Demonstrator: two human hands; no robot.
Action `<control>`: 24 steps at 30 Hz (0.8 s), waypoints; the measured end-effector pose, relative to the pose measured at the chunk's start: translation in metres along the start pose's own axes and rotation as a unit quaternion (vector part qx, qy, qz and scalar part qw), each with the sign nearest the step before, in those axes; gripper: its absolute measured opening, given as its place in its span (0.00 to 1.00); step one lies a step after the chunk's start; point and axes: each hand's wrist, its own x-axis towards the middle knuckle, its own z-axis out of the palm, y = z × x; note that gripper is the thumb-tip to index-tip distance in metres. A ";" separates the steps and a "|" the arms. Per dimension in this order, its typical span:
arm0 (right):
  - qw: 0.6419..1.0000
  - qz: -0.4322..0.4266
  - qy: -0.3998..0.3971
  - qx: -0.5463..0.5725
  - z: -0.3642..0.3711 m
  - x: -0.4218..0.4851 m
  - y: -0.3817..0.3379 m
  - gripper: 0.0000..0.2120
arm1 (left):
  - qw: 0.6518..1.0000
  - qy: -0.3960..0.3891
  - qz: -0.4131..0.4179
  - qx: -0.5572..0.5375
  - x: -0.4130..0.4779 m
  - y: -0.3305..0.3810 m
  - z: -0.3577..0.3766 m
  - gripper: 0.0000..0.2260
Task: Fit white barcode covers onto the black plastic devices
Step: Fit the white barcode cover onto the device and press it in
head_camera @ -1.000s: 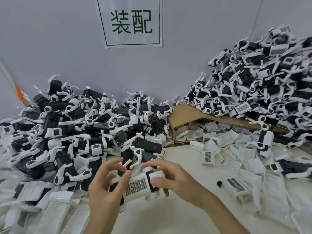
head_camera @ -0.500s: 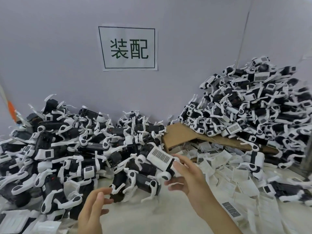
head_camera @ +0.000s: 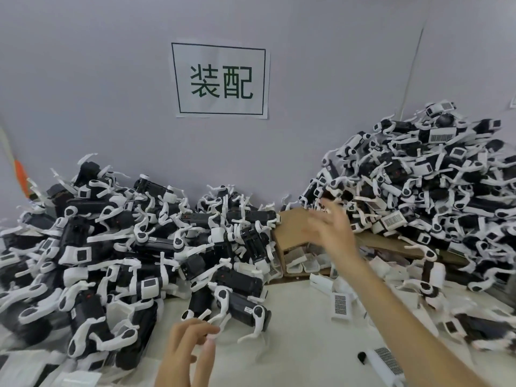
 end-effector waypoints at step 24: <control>0.968 -0.191 -0.113 -0.118 0.049 -0.160 0.059 0.09 | 0.979 -0.169 -0.013 0.114 -0.010 -0.031 0.007 0.34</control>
